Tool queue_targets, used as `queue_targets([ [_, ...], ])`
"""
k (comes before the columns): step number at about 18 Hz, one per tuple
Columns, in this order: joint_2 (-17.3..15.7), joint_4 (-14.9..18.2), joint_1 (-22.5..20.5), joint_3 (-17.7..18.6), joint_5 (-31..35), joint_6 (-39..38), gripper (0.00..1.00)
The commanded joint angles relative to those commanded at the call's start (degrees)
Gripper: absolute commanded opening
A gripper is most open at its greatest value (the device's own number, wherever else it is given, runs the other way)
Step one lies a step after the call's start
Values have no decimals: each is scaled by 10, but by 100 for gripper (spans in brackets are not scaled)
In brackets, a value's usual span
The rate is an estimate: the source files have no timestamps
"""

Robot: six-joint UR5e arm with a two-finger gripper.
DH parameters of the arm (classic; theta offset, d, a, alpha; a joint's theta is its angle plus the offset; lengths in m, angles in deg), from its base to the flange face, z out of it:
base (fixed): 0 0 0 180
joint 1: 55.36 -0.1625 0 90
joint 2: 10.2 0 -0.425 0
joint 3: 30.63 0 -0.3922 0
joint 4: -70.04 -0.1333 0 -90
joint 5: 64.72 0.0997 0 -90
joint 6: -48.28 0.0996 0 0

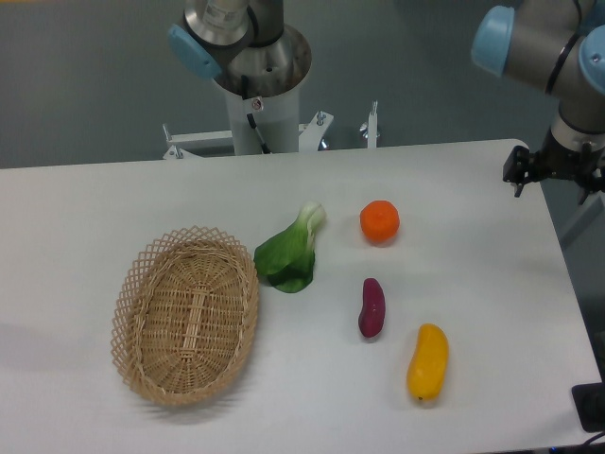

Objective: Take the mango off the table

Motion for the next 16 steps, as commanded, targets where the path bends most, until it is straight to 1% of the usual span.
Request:
queue_targets([
  [7, 0, -2, 0, 4, -4, -12, 100],
  [8, 3, -9, 3, 8, -4, -21, 100],
  [9, 9, -25, 7, 11, -4, -32, 100],
  [11, 12, -74, 14, 25, -3, -54, 100],
  [12, 17, -94, 17, 27, -3, -69, 100],
  [13, 25, -103, 24, 26, -3, -83, 100],
  [15, 28, -105, 27, 23, -9, -93, 100],
  [16, 30, -105, 28, 22, -24, -104, 100],
])
